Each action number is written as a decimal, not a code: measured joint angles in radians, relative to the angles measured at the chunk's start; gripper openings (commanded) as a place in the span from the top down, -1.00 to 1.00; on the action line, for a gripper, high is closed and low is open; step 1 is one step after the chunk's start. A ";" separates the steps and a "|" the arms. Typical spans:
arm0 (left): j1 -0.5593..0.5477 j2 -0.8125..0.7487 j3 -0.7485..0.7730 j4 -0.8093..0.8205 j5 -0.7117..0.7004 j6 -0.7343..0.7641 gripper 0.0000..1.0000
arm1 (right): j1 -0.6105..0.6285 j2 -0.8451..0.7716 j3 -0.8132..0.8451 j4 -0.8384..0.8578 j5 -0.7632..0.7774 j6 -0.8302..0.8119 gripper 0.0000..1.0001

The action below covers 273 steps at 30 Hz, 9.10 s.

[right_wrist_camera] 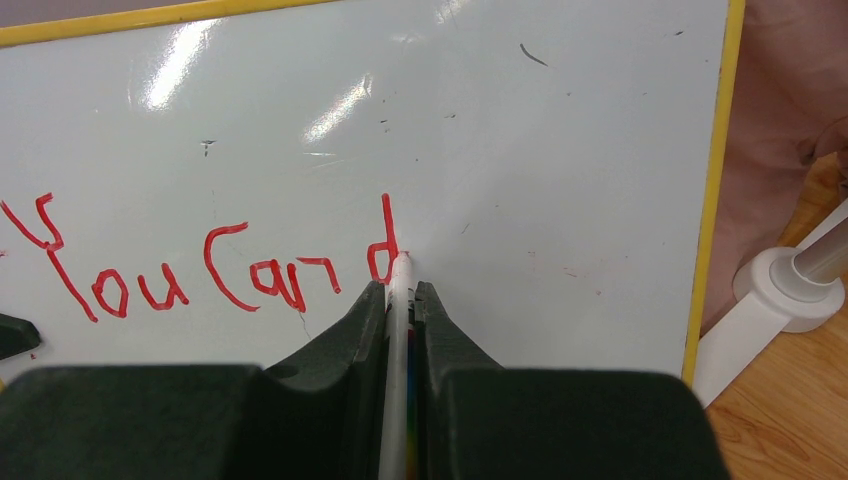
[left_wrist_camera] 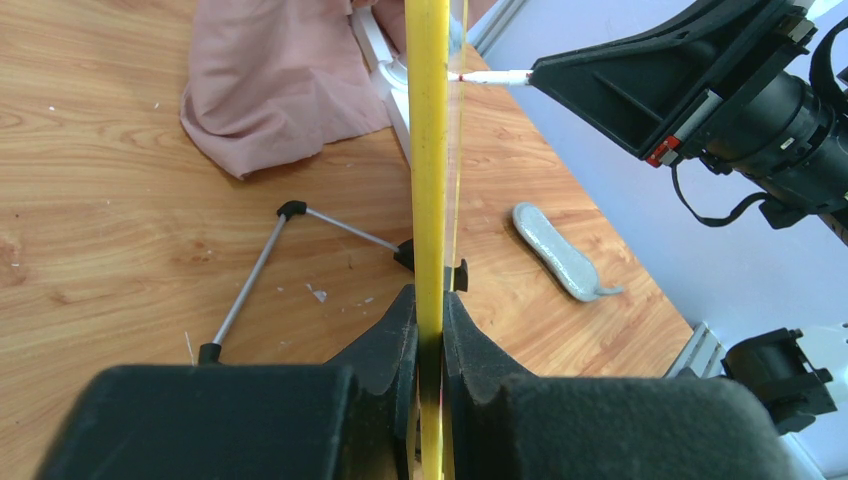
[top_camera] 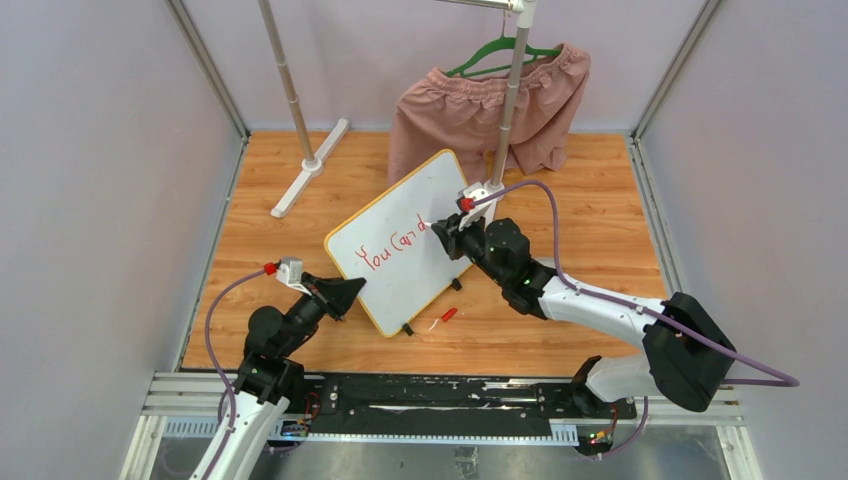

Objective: Write a sentence on the whiteboard

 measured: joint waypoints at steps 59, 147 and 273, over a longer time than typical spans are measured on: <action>0.000 0.000 0.000 0.000 0.000 0.000 1.00 | -0.018 0.002 0.006 -0.007 0.010 0.023 1.00; -0.007 0.000 0.000 0.002 -0.003 0.007 1.00 | -0.227 -0.016 0.031 -0.130 -0.290 0.122 1.00; -0.013 0.000 0.000 0.005 0.000 0.014 1.00 | -0.198 0.008 0.074 -0.147 -0.172 0.100 1.00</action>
